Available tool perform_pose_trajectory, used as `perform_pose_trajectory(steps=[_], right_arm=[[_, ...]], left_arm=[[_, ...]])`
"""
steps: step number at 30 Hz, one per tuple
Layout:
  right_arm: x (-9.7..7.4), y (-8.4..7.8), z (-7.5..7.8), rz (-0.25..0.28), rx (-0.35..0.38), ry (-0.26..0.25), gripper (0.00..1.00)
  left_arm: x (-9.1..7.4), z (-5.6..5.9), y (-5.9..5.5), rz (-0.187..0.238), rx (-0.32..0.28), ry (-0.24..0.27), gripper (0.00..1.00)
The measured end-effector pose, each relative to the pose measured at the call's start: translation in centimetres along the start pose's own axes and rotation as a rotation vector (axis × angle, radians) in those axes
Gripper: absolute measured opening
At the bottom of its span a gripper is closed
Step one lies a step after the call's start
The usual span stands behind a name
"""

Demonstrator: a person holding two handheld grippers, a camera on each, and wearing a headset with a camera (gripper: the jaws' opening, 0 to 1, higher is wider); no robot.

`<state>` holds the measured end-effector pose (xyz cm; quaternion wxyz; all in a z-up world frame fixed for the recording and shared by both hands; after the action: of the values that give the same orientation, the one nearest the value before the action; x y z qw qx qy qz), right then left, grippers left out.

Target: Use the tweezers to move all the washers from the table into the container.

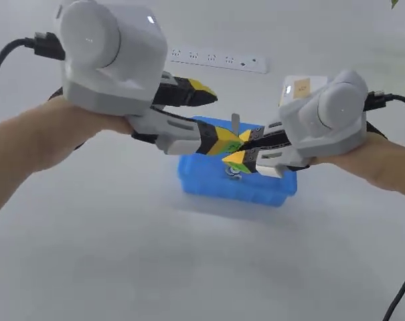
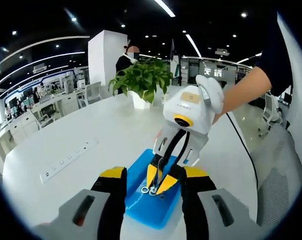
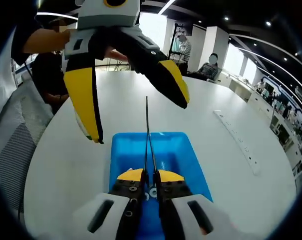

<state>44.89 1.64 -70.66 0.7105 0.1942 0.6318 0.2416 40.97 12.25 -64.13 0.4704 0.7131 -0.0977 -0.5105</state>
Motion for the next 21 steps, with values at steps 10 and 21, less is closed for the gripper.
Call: perform_pose_trajectory(steps=[10, 21], right_arm=[[-0.2, 0.3, -0.3, -0.021, -0.037, 0.022, 0.09], [-0.7, 1.6, -0.6, -0.062, -0.101, 0.030, 0.09]], left_arm=[[1.7, -0.2, -0.5, -0.134, 0.153, -0.068, 0.32], [2.3, -0.1, 0.2, -0.271, 0.357, -0.133, 0.20]])
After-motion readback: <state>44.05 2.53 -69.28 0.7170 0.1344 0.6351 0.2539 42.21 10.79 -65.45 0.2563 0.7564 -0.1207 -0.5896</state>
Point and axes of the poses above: the centre of the closed fingertips' face, and the gripper's own axes: x roughly forward along the fingers, z roughly to its right, y roughly out of its top, the point moved 8 cm from there along -x, roughly backward along the fingers, and after that the axes turned 14 degrees about -z, right-handed, at the moved point
